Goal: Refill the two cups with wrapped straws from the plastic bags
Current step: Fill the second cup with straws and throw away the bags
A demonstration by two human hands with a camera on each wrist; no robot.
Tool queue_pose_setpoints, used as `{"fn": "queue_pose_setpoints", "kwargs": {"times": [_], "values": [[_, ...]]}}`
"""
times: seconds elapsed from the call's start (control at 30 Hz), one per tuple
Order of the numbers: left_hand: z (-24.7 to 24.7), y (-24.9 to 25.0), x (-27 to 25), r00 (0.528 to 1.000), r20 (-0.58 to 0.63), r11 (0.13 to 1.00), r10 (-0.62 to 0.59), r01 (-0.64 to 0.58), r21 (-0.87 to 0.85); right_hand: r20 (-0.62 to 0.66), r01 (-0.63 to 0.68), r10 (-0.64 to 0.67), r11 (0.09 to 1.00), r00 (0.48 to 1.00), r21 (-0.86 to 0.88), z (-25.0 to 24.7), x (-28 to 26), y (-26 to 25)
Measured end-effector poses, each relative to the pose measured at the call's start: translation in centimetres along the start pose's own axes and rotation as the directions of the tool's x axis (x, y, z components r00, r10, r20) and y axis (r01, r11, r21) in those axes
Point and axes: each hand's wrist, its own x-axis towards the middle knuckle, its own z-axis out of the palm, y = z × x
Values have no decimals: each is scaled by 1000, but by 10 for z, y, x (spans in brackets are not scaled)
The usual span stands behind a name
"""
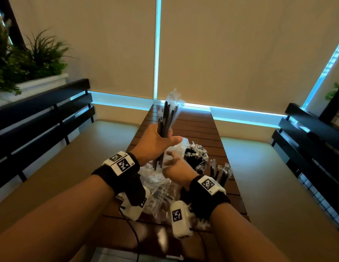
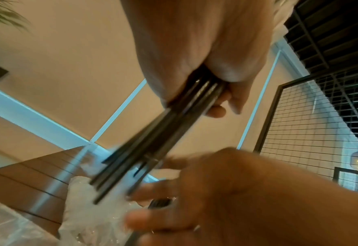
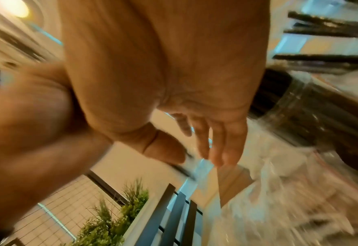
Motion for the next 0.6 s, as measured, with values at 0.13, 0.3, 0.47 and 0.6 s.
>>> {"fn": "queue_pose_setpoints", "kwargs": {"times": [0.13,0.3,0.47,0.6], "values": [[-2,-14,2,992,-121,976,-21,46,213,-513,269,-206,962,833,50,-37,-28,-56],[17,-13,-8,999,-33,946,22,-10,325,-556,490,-575,813,600,-313,-54,-44,-113],[35,1,-5,996,32,922,86,-92,377,-381,260,-587,728,714,-635,-43,-37,-93],[43,6,-5,999,-23,982,32,-27,189,-450,492,-568,823,689,-285,-58,-51,-83]]}}
